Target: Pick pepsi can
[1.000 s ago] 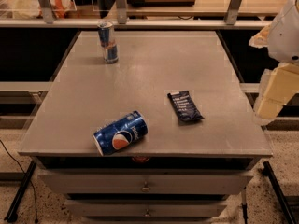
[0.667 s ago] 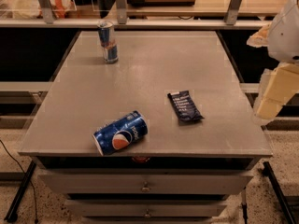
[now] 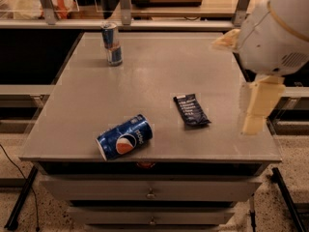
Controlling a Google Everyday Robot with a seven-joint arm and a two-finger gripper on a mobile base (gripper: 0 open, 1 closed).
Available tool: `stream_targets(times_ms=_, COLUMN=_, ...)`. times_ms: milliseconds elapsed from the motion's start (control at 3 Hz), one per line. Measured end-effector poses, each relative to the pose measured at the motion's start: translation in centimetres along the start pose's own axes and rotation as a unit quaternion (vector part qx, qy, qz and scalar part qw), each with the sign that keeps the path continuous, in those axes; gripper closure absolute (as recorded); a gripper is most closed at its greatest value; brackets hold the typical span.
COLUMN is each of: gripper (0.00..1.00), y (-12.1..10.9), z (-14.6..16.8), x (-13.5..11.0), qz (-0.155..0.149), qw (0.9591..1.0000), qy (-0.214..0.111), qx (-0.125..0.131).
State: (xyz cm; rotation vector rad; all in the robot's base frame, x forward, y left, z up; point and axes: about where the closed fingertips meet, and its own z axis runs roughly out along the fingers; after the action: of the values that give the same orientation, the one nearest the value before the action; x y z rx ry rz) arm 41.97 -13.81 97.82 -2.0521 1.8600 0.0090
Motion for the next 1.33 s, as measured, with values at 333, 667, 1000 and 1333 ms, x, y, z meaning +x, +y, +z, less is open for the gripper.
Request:
stream_targets(times_ms=333, gripper=0.0, y=2.4, z=2.3, x=-5.9, qz=-0.139, qw=0.9897, qy=-0.012, qx=-0.032)
stream_targets(times_ms=667, gripper=0.0, y=2.4, z=1.9, x=-6.3, qz=-0.157, qw=0.9871, qy=-0.012, qx=-0.026)
stream_targets(times_ms=1000, gripper=0.0, y=2.4, z=1.8, x=-6.5, qz=-0.157, qw=0.9872, qy=-0.012, qx=-0.024)
stream_targets(times_ms=1333, gripper=0.0, y=2.0, z=2.0, x=-8.1, qz=-0.182, qw=0.983, qy=-0.014, qx=-0.016)
